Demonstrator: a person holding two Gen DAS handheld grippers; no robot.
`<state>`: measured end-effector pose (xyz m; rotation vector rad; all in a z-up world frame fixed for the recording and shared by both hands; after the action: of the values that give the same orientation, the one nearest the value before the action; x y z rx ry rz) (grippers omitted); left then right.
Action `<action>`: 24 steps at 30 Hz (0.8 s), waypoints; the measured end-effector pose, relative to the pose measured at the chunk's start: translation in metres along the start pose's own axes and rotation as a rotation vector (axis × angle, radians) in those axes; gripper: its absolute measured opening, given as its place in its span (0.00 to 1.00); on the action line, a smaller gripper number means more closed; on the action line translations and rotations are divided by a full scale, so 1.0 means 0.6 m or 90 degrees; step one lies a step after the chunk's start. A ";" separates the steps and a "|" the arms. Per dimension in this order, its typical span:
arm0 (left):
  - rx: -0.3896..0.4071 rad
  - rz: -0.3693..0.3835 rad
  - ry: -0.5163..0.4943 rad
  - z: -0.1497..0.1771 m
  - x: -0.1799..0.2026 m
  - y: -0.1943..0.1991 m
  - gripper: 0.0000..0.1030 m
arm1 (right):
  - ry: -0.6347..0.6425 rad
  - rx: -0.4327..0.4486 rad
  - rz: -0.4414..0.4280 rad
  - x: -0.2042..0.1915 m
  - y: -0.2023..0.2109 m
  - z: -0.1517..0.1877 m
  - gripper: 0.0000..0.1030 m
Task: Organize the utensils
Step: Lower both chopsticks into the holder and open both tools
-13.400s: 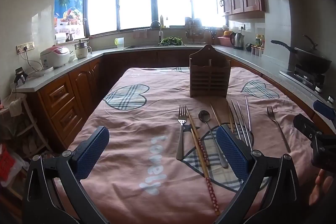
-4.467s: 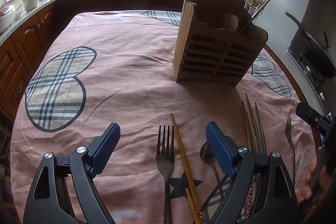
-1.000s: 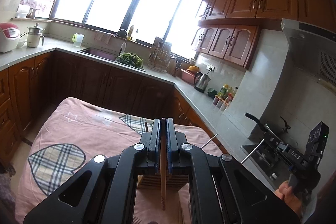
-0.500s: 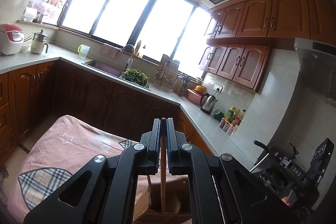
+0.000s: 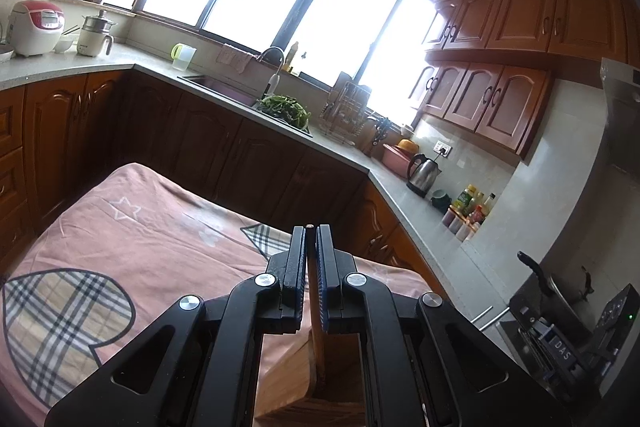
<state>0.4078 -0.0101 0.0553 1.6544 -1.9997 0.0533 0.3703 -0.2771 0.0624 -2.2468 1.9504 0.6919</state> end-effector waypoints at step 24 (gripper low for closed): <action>-0.056 -0.012 -0.060 0.042 0.033 -0.030 0.08 | -0.026 -0.053 0.008 0.015 -0.029 0.034 0.11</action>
<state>0.4132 -0.0415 0.0368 1.6476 -2.0247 -0.1195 0.3821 -0.2752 0.0368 -2.2492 1.9538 0.8290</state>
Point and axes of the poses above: each gripper's, at about its wrist camera, not at the fingertips, and y roughly against the way its jaws point, x to its right, z to its underside, the point moved 8 cm from there along -y, roughly the way its jaws point, and after that the axes turned 3 degrees about -y, right-handed, at the moved point
